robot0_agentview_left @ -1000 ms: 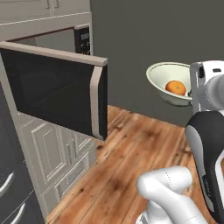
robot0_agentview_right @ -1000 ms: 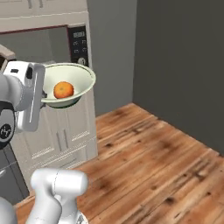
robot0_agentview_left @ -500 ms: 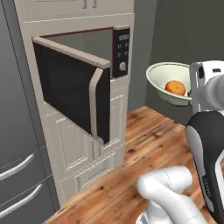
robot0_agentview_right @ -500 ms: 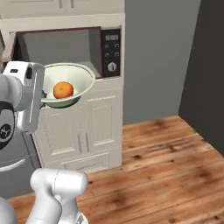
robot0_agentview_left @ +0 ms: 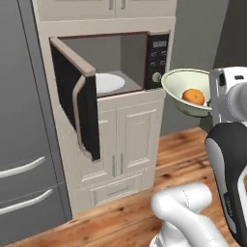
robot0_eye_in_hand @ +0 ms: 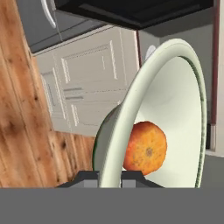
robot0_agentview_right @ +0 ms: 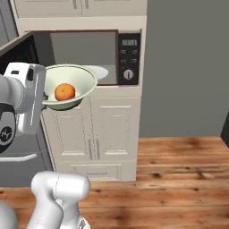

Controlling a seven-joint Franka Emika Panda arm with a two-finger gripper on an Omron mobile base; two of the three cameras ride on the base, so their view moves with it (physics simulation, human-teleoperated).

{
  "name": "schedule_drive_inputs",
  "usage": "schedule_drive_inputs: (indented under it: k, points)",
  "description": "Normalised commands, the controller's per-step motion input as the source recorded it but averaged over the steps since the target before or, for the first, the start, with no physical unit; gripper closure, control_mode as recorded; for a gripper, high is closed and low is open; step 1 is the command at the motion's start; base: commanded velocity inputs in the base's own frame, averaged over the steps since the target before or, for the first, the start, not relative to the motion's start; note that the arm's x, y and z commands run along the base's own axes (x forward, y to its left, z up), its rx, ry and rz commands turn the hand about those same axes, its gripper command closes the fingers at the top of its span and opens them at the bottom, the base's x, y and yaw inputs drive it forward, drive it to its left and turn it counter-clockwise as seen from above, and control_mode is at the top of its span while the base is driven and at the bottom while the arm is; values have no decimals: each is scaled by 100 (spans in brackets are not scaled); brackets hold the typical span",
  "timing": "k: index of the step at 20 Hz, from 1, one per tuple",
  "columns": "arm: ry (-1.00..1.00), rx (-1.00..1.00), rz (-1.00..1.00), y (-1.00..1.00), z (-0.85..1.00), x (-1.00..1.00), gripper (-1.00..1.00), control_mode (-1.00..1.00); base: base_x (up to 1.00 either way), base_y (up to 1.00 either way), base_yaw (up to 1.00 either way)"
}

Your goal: Pick the squash from the sink and place it in the bowl. Then pick the bowl and place it in the microwave. Then close the microwave door and press the start button.

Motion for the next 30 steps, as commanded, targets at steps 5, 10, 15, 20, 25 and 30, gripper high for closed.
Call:
schedule_drive_inputs:
  k: [5, 10, 15, 20, 25, 30]
  points:
    - [0, 0, 0, 0, 0, 0, 100, 100, 28, -60, 51]
    - [0, 0, 0, 0, 0, 0, 100, 100, 66, -23, 19]
    - [0, 0, 0, 0, 0, 0, 100, 100, 64, 0, 1]
    - [0, 0, 0, 0, 0, 0, 100, 100, 47, 0, 0]
    - [0, 0, 0, 0, 0, 0, 100, 100, 11, 24, 0]
    - [0, 0, 0, 0, 0, 0, 100, 100, 7, 26, 0]
